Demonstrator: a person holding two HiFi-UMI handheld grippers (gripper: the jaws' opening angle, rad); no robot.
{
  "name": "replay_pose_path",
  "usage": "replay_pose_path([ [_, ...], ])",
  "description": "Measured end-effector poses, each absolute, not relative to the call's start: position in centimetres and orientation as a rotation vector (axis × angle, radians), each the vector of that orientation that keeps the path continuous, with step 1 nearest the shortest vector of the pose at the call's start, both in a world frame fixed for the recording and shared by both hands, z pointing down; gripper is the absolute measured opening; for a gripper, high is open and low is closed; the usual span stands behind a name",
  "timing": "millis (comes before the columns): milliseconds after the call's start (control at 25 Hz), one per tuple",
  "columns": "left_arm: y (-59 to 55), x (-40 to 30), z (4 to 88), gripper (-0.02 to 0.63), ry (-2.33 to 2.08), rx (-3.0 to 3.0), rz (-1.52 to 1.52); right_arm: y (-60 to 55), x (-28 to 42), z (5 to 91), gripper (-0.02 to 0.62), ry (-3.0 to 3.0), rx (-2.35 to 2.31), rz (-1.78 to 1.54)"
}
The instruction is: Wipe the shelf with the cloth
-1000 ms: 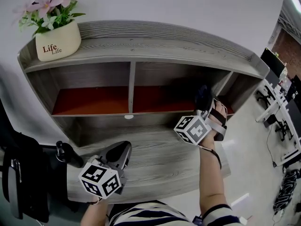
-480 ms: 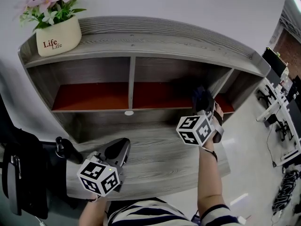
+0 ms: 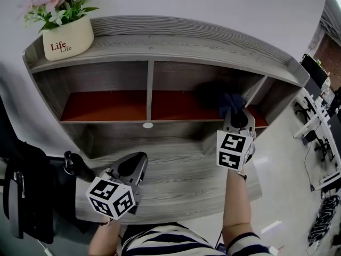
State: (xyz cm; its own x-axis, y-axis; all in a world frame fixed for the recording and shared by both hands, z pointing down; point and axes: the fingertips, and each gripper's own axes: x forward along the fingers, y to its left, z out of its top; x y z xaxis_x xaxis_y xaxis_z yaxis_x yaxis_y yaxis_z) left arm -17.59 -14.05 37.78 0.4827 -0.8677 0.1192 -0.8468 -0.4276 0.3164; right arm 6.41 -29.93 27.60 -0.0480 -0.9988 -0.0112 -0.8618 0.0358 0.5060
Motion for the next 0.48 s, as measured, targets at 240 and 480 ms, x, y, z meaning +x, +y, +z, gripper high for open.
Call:
replay_pose_path([
  [240,-14.2,-18.2,37.1,0.025,-1.485,2.393,-0.104,-28.4,6.2,27.1,0.072,-2.107,1.903,-0.48],
  [480,-14.4,-18.9,36.4,0.025,-1.524,2.38,-0.156,-26.5,5.9,27.1,0.072,-2.276,1.894,-0.407],
])
